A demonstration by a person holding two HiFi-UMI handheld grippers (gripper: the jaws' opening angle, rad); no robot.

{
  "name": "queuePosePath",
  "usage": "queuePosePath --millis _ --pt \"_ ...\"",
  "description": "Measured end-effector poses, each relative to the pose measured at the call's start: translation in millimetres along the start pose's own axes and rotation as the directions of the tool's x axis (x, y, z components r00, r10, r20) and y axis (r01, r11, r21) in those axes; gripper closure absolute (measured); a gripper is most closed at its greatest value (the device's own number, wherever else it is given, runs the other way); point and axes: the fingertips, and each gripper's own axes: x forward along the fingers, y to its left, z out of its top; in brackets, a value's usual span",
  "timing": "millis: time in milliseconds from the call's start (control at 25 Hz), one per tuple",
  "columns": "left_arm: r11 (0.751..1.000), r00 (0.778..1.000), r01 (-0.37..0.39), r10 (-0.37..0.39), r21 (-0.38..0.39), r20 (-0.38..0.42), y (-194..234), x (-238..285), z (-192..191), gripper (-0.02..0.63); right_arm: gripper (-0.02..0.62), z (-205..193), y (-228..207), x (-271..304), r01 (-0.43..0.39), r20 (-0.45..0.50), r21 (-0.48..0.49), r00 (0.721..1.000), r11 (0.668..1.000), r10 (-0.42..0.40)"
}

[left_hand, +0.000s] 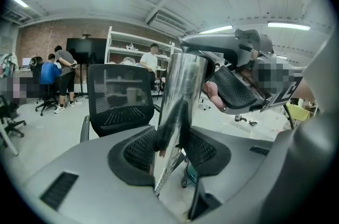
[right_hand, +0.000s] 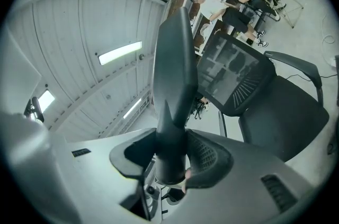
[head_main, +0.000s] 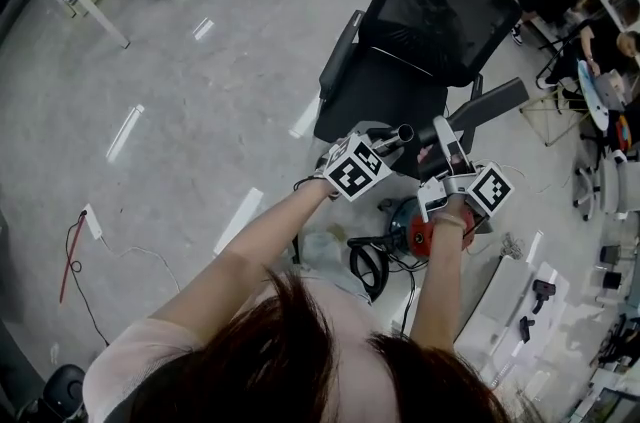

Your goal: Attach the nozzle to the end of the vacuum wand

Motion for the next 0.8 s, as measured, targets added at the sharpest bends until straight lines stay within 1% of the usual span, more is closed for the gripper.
queuePosePath --millis 520,640,800 --pt "1.0 1.0 -0.001 0.001 -0.004 -0.004 4.5 7.8 1.4 0.443 0.408 -3.8 7.2 24.3 -0.036 -0.055 -0.034 0.998 0.999 0.034" --pt "1.0 1.0 -0.001 0.001 -0.004 -0.006 4.2 8.6 0.2 0.443 0.408 -8.1 11.1 26.3 -0.041 -0.064 -0.069 0.997 0.997 0.036" --pt "1.0 1.0 0.002 -0.002 0.0 -0.006 3.4 9.9 1.2 0.443 0.408 -10.6 16.5 26.3 -0.029 -0.07 -0.15 0.997 0.988 0.019"
